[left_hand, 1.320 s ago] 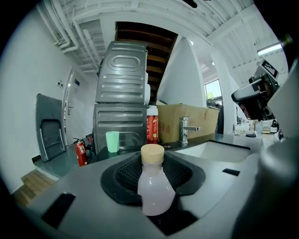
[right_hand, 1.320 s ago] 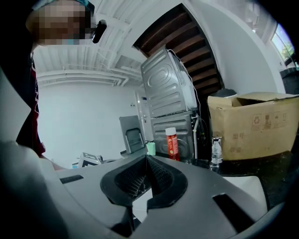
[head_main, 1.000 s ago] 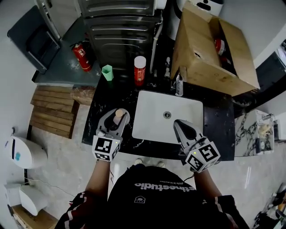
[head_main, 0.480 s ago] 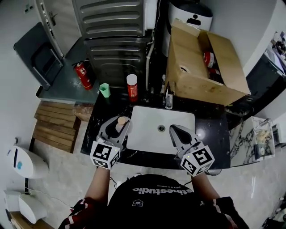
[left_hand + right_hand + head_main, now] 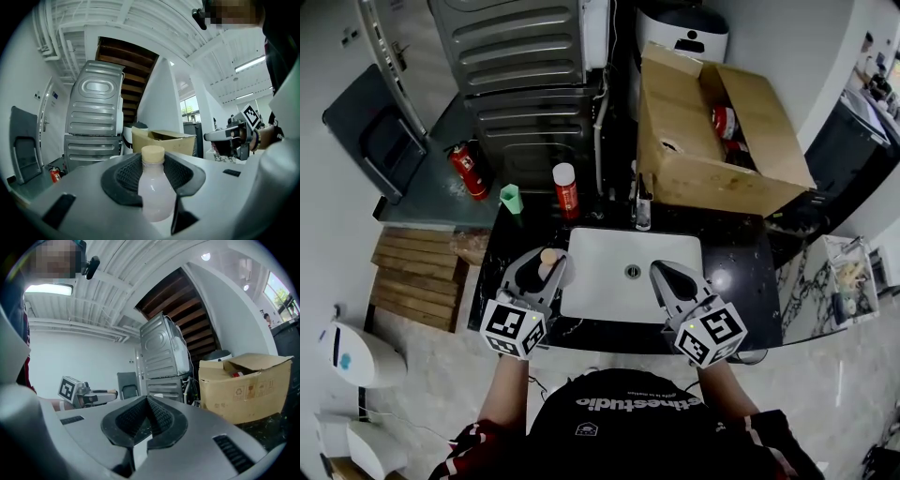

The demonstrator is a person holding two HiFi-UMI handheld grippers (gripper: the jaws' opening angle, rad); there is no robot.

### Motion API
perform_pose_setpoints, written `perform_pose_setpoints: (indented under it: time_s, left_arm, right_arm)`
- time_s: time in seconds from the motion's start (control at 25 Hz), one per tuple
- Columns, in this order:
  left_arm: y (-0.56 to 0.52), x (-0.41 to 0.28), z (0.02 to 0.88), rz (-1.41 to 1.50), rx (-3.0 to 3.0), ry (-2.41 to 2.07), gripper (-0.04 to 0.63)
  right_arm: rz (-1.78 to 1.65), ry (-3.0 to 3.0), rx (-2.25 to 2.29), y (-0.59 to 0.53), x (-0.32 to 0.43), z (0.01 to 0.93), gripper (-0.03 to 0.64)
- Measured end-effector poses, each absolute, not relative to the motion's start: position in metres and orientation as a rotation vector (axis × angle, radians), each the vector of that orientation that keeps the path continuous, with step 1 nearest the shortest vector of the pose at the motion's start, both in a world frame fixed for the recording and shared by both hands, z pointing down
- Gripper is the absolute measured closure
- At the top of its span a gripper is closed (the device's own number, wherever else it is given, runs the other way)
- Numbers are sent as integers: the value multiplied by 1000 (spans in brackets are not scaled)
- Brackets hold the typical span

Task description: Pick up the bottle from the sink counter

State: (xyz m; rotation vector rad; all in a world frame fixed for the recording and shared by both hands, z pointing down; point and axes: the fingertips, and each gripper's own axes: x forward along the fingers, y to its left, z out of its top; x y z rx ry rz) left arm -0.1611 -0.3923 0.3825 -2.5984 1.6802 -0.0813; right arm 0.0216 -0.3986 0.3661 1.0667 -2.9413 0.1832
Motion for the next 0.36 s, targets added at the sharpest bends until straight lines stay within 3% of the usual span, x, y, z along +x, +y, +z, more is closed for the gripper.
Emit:
perform_pose_setpoints:
  time_s: [0.36]
  left_arm:
    - [-397, -150, 375, -101, -2592, 1639, 448]
  right_arm:
    - [187, -2942, 1077, -401, 27, 368, 580]
